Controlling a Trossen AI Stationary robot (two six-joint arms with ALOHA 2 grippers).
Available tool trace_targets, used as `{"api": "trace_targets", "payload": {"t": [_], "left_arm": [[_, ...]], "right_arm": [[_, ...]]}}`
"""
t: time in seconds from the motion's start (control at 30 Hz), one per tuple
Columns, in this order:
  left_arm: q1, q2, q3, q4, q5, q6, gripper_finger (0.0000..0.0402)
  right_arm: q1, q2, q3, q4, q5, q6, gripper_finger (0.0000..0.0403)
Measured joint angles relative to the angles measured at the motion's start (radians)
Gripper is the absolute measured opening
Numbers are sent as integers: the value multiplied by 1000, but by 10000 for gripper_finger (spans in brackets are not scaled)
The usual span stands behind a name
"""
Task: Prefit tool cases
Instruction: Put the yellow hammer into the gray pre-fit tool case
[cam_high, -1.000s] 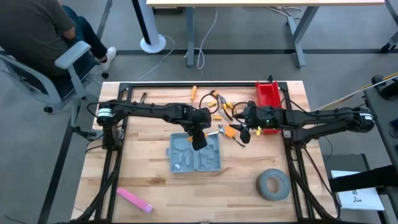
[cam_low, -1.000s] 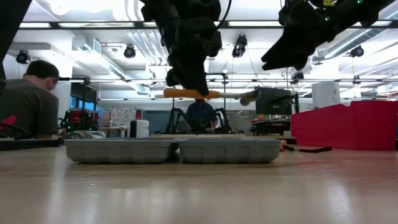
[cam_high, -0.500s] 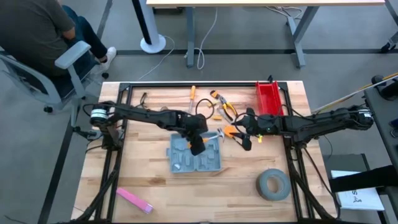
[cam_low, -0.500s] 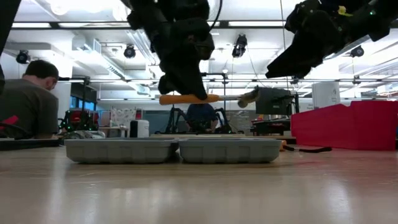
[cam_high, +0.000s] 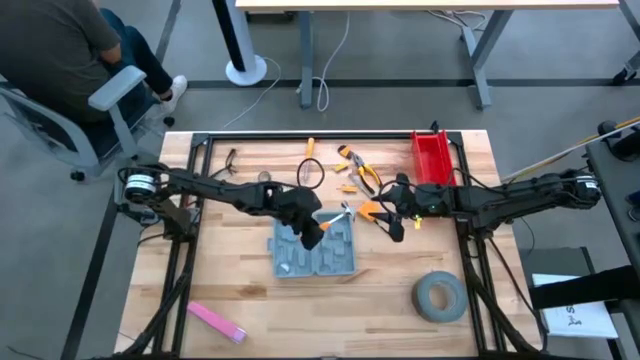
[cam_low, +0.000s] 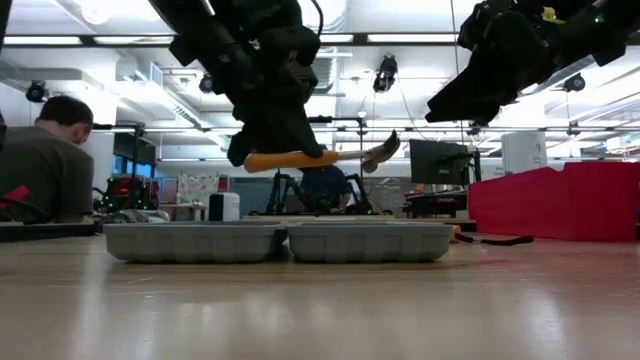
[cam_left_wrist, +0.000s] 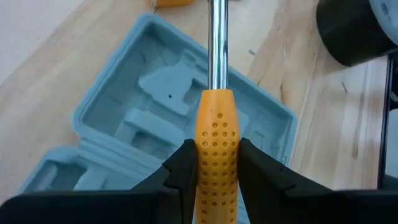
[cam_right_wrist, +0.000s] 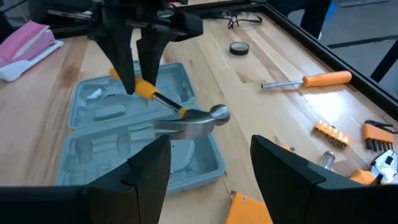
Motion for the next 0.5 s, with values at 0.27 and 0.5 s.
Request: {"api": "trace_targets", "payload": {"t": [0.27,0.5], "left_arm": [[-34,6,0,-3,7,-141,90],[-59,4,26,-110,67,-262,90]], "right_arm": [[0,0,0,-1,1,29,199],[0,0,0,-2,14,28,199]]}}
